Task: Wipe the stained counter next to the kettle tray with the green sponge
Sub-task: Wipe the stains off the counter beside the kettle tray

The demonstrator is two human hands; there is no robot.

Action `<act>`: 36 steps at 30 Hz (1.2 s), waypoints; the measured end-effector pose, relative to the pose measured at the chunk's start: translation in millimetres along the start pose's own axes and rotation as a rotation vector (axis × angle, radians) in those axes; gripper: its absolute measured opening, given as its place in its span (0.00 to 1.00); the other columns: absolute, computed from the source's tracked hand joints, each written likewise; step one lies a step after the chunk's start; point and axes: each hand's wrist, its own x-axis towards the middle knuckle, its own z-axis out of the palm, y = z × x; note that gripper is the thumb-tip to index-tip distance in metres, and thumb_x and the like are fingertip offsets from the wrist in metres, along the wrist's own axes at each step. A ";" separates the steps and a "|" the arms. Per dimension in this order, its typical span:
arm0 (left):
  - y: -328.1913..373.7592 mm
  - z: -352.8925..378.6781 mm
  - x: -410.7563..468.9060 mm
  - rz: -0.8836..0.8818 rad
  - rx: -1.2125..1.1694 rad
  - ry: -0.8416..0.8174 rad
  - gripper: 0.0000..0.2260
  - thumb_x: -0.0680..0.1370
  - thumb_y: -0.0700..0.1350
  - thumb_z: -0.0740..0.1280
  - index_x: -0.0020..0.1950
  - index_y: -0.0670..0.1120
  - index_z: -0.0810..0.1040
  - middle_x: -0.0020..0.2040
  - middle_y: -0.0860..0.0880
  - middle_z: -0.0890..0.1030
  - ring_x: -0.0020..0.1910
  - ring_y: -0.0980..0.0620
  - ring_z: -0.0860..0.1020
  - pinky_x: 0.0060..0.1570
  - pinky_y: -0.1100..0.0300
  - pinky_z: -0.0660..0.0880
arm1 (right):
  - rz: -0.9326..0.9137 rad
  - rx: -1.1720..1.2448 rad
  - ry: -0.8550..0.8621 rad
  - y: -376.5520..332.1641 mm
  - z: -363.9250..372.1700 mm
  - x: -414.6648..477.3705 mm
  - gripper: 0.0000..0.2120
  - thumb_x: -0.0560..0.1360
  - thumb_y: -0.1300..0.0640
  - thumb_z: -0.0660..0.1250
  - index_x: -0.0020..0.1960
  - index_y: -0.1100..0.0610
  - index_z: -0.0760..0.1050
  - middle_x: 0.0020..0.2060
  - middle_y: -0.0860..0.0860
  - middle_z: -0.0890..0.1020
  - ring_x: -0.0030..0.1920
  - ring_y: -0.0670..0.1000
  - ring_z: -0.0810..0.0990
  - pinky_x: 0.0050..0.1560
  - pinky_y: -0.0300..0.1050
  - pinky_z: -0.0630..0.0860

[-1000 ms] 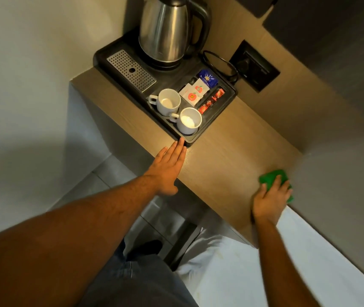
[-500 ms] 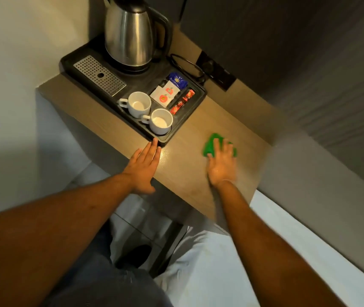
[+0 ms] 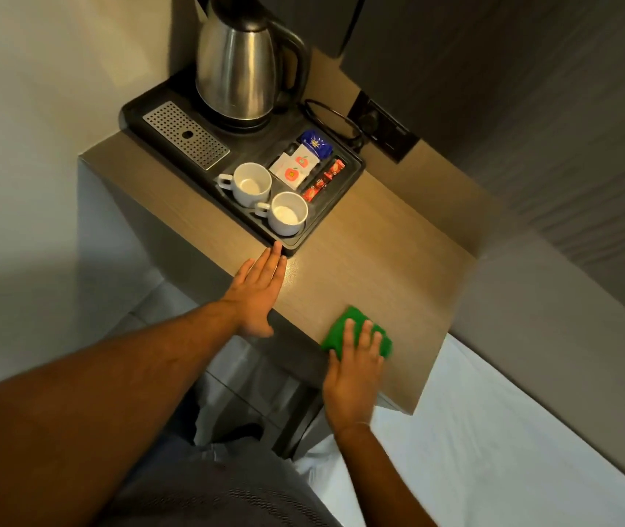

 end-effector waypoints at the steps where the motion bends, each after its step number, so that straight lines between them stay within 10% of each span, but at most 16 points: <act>1: 0.0 -1.1 -0.2 -0.002 0.003 -0.008 0.65 0.72 0.54 0.79 0.83 0.42 0.26 0.79 0.41 0.18 0.81 0.41 0.23 0.82 0.42 0.32 | -0.066 0.011 0.003 -18.7 3.2 8.3 0.32 0.86 0.46 0.55 0.88 0.48 0.51 0.88 0.54 0.51 0.87 0.61 0.48 0.85 0.65 0.51; 9: 0.4 -3.0 0.1 -0.008 0.008 -0.019 0.64 0.73 0.52 0.77 0.83 0.42 0.26 0.80 0.41 0.19 0.82 0.41 0.24 0.82 0.43 0.32 | -0.169 0.061 -0.004 -84.6 -28.4 117.2 0.31 0.88 0.46 0.54 0.88 0.45 0.48 0.88 0.52 0.48 0.88 0.58 0.45 0.86 0.62 0.49; 19: -0.9 -3.7 0.6 -0.013 -0.001 -0.065 0.66 0.72 0.50 0.79 0.82 0.43 0.24 0.79 0.41 0.17 0.81 0.41 0.23 0.84 0.42 0.33 | 0.247 0.068 0.030 72.3 -122.8 236.7 0.30 0.90 0.47 0.51 0.88 0.53 0.48 0.88 0.57 0.49 0.88 0.60 0.46 0.85 0.62 0.51; 28: -3.6 -4.8 0.0 -0.001 -0.039 -0.068 0.66 0.72 0.48 0.79 0.81 0.45 0.22 0.77 0.44 0.15 0.80 0.43 0.21 0.83 0.43 0.31 | 0.232 0.140 0.150 91.1 -69.2 103.5 0.31 0.88 0.49 0.58 0.87 0.59 0.56 0.86 0.61 0.55 0.86 0.65 0.52 0.85 0.63 0.53; 32: -4.1 -2.8 2.1 0.009 -0.032 -0.066 0.67 0.72 0.50 0.80 0.81 0.45 0.21 0.76 0.44 0.14 0.79 0.43 0.20 0.81 0.43 0.30 | 0.222 0.150 0.083 72.1 -28.0 14.2 0.42 0.82 0.31 0.57 0.88 0.51 0.51 0.87 0.55 0.52 0.87 0.63 0.49 0.83 0.71 0.58; 36: -4.2 -2.4 4.4 0.009 -0.016 -0.069 0.68 0.72 0.52 0.80 0.81 0.45 0.21 0.76 0.43 0.14 0.78 0.42 0.20 0.81 0.43 0.30 | 0.077 0.081 0.005 36.3 8.4 -34.3 0.53 0.75 0.17 0.51 0.88 0.46 0.42 0.88 0.48 0.39 0.87 0.57 0.36 0.83 0.61 0.40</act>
